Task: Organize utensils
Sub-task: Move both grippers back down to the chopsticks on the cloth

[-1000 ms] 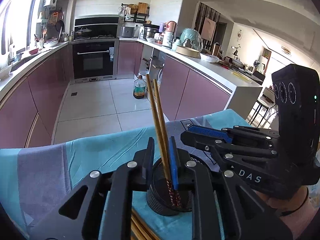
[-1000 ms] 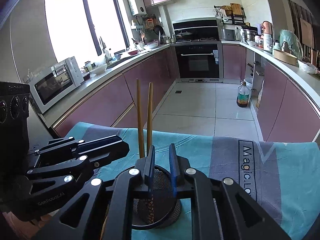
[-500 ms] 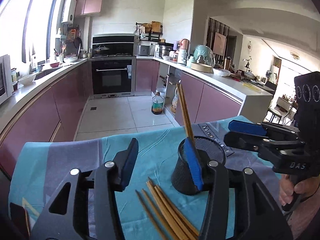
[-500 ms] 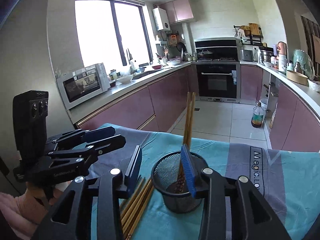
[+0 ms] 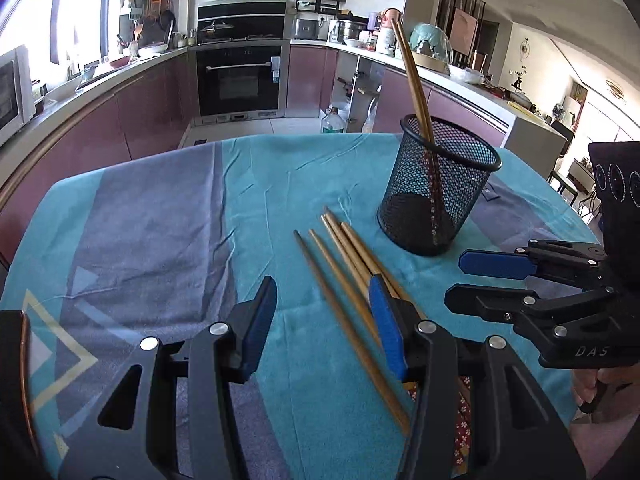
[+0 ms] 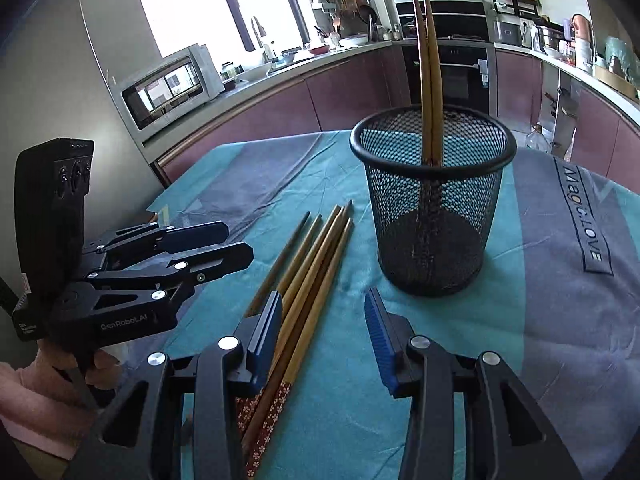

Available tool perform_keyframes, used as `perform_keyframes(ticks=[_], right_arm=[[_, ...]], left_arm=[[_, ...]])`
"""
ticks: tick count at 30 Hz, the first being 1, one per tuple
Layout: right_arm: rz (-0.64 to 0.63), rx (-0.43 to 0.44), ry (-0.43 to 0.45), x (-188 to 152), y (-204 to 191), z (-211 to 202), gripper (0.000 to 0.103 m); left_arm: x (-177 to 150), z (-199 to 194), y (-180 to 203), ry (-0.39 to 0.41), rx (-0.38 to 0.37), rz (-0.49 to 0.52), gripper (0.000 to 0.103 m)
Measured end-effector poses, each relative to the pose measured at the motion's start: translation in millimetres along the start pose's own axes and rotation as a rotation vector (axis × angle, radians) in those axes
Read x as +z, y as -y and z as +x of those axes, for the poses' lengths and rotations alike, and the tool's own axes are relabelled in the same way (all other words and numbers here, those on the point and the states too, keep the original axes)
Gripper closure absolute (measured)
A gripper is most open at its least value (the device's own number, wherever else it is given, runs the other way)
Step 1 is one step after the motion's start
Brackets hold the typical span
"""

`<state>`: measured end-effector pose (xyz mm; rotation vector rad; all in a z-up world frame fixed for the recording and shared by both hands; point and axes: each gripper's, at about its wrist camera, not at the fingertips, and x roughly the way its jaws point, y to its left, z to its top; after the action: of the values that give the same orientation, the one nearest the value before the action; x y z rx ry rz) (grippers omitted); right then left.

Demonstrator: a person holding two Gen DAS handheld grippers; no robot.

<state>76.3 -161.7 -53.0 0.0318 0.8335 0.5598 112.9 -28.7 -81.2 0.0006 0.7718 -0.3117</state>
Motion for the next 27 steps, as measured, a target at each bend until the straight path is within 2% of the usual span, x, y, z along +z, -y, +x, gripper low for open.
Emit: perform_keyframes(ticks=[7,22,27], right_arm=[[-0.009,-0.030,-0.025,-9.0,-5.0,8.7,0.064],[-0.022,-0.097,-0.059,-11.9,-9.3,22.8,0.073],[-0.028,-0.102,-0.063,-12.0,-11.7,25.2,0.073]], left_arm=[[-15.9,14.2,12.7,-0.067,0.009,0.014,0.055],[-17.3,27.7,24.3,-0.115,0.003,0.032,0.057],[-20.7,31.1,23.2,-0.127,0.008,0.044,0.060]])
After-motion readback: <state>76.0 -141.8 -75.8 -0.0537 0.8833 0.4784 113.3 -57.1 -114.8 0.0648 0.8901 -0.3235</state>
